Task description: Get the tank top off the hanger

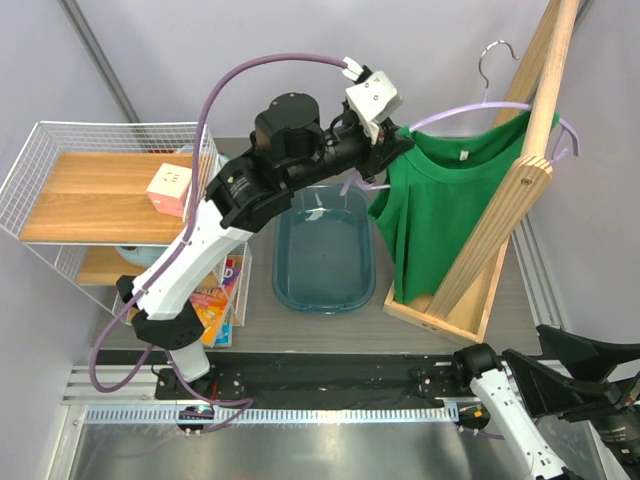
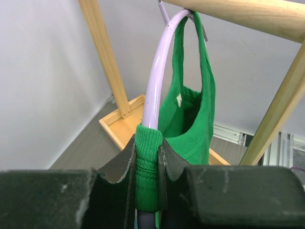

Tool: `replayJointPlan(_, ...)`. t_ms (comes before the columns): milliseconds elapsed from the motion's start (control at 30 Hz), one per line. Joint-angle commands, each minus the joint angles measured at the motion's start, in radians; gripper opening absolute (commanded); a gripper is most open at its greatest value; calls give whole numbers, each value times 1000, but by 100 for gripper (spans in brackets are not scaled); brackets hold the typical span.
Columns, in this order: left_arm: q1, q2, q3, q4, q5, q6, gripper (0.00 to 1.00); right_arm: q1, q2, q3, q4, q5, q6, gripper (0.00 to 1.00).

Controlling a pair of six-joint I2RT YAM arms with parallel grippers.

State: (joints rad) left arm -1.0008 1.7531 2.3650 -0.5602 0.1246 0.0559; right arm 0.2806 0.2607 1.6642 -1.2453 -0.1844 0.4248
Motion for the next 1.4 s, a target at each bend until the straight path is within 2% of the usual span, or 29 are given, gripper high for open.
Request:
replayJointPlan(0,2,-109,8,125,-100,-1,0,6,58,25,12,-32,-12,100)
replayJointPlan(433,2,-205,-33,72,-224,42,0,5,92,39,14,-76,-41,100)
replayJointPlan(700,4,-317,-39,7,-313,68,0,5,132,29,55,-135,-40,100)
replayJointPlan(833,4,-394,-95,-4,-344,53,0,2,169,2,112,-205,-52,100)
replayJointPlan(1000,4,-463,-119,-72,-339,3,0,-20,273,48,98,-315,-107,100)
replayJointPlan(1367,4,-590,-300,-67,-319,-41,0,-46,399,5,238,-559,81,100)
